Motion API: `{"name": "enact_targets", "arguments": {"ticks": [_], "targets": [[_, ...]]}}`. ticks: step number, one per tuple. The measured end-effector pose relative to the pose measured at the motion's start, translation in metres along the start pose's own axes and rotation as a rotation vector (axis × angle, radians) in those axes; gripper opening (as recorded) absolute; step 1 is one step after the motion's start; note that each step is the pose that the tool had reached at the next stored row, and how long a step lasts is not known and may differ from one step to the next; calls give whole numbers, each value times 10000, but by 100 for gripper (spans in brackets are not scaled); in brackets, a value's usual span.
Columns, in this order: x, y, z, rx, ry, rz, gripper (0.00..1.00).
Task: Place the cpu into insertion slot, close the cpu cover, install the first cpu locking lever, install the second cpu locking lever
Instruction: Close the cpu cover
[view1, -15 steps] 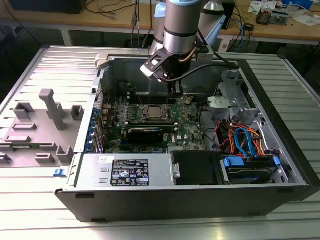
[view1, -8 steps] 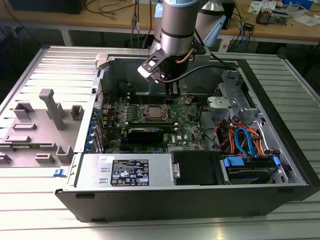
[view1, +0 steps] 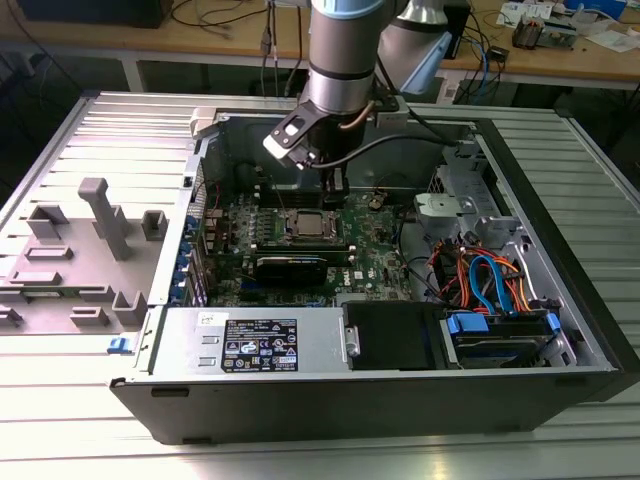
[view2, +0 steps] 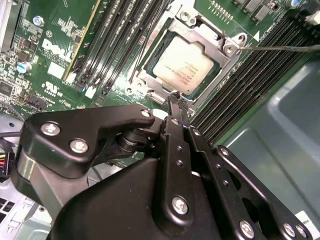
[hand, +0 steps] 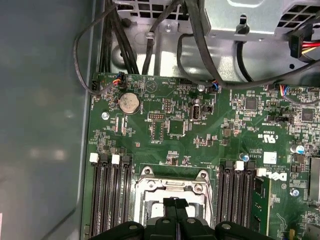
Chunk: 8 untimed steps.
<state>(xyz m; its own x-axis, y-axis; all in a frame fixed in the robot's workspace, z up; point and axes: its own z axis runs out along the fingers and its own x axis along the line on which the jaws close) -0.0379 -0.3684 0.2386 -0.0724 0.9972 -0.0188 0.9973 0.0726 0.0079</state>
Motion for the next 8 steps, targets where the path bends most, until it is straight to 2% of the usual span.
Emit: {"name": "enact_targets", "arguments": {"ticks": [3, 8], "targets": [[4, -39, 13, -1, 2, 0, 11], [6, -70, 25, 0, -1, -1, 11]]}}
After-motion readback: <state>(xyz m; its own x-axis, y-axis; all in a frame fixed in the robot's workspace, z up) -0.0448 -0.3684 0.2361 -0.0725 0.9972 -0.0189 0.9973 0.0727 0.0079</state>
